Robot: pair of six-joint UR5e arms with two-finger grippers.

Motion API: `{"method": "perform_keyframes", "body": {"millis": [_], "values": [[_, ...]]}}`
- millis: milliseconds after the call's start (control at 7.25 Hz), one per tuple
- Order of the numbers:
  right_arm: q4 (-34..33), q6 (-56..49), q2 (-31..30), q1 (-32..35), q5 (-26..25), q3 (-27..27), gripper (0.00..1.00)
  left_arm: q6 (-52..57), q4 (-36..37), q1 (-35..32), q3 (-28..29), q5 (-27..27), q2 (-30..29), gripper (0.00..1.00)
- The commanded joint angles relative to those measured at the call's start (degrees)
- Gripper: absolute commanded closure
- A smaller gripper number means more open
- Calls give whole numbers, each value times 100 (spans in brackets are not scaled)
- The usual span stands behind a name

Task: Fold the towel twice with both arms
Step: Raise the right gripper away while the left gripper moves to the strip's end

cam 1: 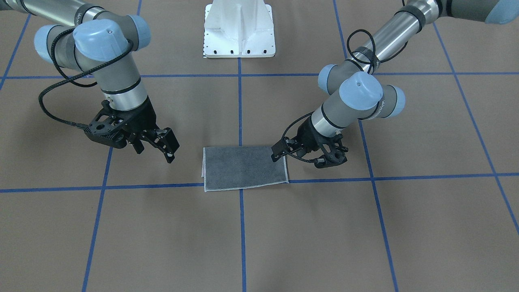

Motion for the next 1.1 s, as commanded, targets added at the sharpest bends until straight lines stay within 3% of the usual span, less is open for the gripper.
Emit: {"method": "perform_keyframes", "body": {"millis": [0,276,414,689,965], "values": [[0,-430,-142,140,364,190,1,1,-194,137,8,0,123,1],[0,-485,-212,159,401,252,1,-8,-203,330,17,201,123,1],[0,-485,-212,159,401,252,1,-17,-203,375,17,254,123,10],[0,-485,-204,159,393,252,1,-17,-212,375,43,246,141,35],[0,-485,-212,159,393,252,1,-17,-221,384,61,229,132,37]]}}
